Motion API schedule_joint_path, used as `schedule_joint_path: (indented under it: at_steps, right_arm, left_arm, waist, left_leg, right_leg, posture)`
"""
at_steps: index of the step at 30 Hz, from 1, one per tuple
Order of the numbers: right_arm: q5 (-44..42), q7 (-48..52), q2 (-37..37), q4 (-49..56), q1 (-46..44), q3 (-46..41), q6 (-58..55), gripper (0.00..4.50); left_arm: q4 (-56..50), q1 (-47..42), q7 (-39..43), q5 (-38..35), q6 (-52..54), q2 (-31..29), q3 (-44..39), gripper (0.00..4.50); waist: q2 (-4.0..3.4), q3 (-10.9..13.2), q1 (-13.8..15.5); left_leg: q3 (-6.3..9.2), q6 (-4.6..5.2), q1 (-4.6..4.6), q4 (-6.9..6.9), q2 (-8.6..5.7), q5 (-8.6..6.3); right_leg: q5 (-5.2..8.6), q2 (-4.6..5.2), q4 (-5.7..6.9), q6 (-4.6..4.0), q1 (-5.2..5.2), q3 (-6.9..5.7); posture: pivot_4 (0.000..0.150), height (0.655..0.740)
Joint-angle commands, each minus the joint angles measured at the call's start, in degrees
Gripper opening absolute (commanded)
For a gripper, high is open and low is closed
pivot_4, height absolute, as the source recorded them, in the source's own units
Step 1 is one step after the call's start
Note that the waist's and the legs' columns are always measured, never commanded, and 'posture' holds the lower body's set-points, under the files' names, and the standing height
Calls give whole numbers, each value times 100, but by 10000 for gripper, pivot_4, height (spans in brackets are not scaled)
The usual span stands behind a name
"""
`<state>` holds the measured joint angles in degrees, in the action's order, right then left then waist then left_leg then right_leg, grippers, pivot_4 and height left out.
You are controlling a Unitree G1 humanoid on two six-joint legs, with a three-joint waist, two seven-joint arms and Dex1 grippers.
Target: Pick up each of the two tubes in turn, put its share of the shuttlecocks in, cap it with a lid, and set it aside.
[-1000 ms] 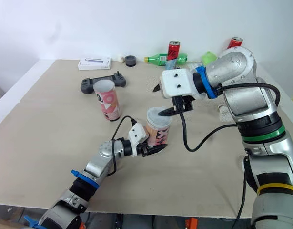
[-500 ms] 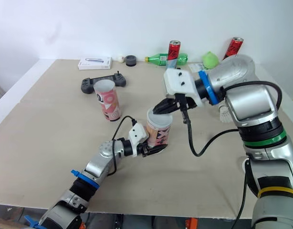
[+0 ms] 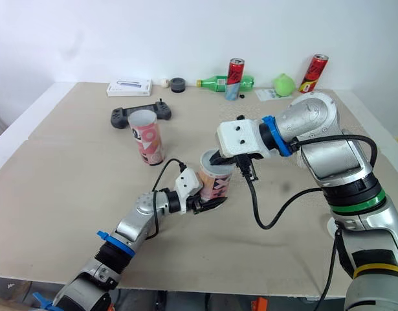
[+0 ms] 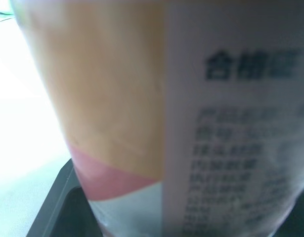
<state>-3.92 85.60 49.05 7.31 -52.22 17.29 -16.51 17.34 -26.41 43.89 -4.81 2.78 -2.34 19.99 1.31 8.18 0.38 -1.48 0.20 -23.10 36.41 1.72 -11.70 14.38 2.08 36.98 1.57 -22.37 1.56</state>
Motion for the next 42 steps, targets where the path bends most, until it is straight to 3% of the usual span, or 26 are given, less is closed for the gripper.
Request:
schedule_joint_path:
  at_steps: [1, 8, 9, 10, 13, 14, 16, 17, 18, 23, 29, 37, 42]
  right_arm:
    - [-182, 91, -82, -29, 288, 149, -469, 434]
    - [-2549, -851, -401, 455, 328, -2191, -3004, 434]
    - [-2761, -948, -342, 586, 439, -2371, -3235, 7004]
    - [-2951, -998, -252, 722, 585, -2533, -3415, 8672]
    - [-3619, -1220, -2, 1100, 1154, -3200, -4027, 22360]
    - [-3750, -1324, 71, 1241, 1412, -3387, -4135, 27619]
    - [-3771, -1569, 141, 1588, 2140, -3636, -4146, 35923]
    - [-3722, -1700, 143, 1746, 2476, -3682, -4063, 41664]
    - [-3684, -1838, 113, 1881, 2724, -3695, -3973, 43426]
    - [-3378, -2994, -801, 2558, 3974, -3422, -3318, 43426]
    - [-2076, -3661, -1612, 2180, 4834, -2277, -1521, 43426]
    - [-1255, -4162, -2574, 936, 4341, -1283, -119, 43426]
    - [-1077, -4305, -3024, 139, 3977, -1024, 226, 43426]
  left_arm:
    - [156, 82, 23, 68, 128, -11, 78, 27257]
    - [-54, 163, 11, -42, 85, -40, -38, 27257]
    - [-96, 168, 34, -67, 92, -51, -47, 27257]
    - [-125, 168, 70, -92, 84, -64, -53, 27257]
    - [-218, 159, 232, -204, 136, -131, -76, 27257]
    - [-264, 157, 287, -253, 170, -155, -87, 34171]
    - [-407, 154, 410, -381, 291, -217, -116, 39464]
    - [-471, 154, 452, -424, 344, -243, -127, 44835]
    - [-529, 158, 485, -459, 387, -273, -140, 44965]
    - [-1146, 358, 918, -860, 625, -767, -375, 44965]
    - [-1972, 710, 1243, -1311, 1057, -1705, -886, 44965]
    - [-2899, 1007, 1230, -1913, 1713, -2616, -1712, 44965]
    - [-3104, 1090, 1114, -1997, 1839, -2727, -1844, 44965]
  waist:
    - [5, -5, 0]
    - [-7, 20, 12]
    - [-6, 20, 11]
    - [-6, 20, 12]
    - [-4, 22, 9]
    - [-9, 22, 2]
    - [-8, 23, 6]
    - [-8, 24, -3]
    - [-7, 26, -6]
    - [-10, 30, -25]
    - [-22, 42, -85]
    - [12, 62, -172]
    - [17, 65, -154]
  left_leg:
    - [1, 0, 0, 0, 1, 0]
    - [12, 0, -20, -2, 3, 0]
    - [15, 0, -34, -2, -3, 0]
    - [18, 1, -34, -2, -4, -3]
    - [26, 13, -38, -5, -8, -22]
    - [23, 19, -38, -5, -7, -27]
    - [21, 27, -37, -9, -11, -32]
    - [20, 27, -36, -10, -14, -33]
    - [21, 28, -37, -10, -12, -33]
    - [22, 27, -45, -9, 8, -32]
    - [7, 21, -33, -9, 49, -29]
    - [-3, 10, -28, -6, 60, -22]
    - [-9, 10, -27, -10, 76, -23]
  right_leg:
    - [1, 0, 0, -1, 1, -1]
    - [-34, 17, 1, -33, -20, -1]
    - [-38, 19, 0, -13, -25, -2]
    - [-35, 19, -1, -9, -26, -1]
    - [-17, 18, -3, -6, -24, 0]
    - [-14, 16, -3, -7, -27, 4]
    - [-9, 9, -3, -5, -25, 7]
    - [-3, 1, -3, -6, -27, 5]
    - [-2, -3, -2, -7, -28, 5]
    - [12, -42, 8, 15, -50, 13]
    - [5, -77, 14, -6, -56, 17]
    - [-7, -75, 14, -7, -60, 35]
    - [-12, -92, 13, -21, -66, 38]
  posture:
    - [1500, 7400]
    - [1500, 7400]
    - [1500, 7400]
    - [1500, 7400]
    - [1500, 7400]
    - [1500, 7400]
    - [1500, 7400]
    - [1500, 7400]
    - [1500, 7400]
    - [1500, 7400]
    - [1500, 7400]
    - [1500, 7400]
    - [1500, 7400]
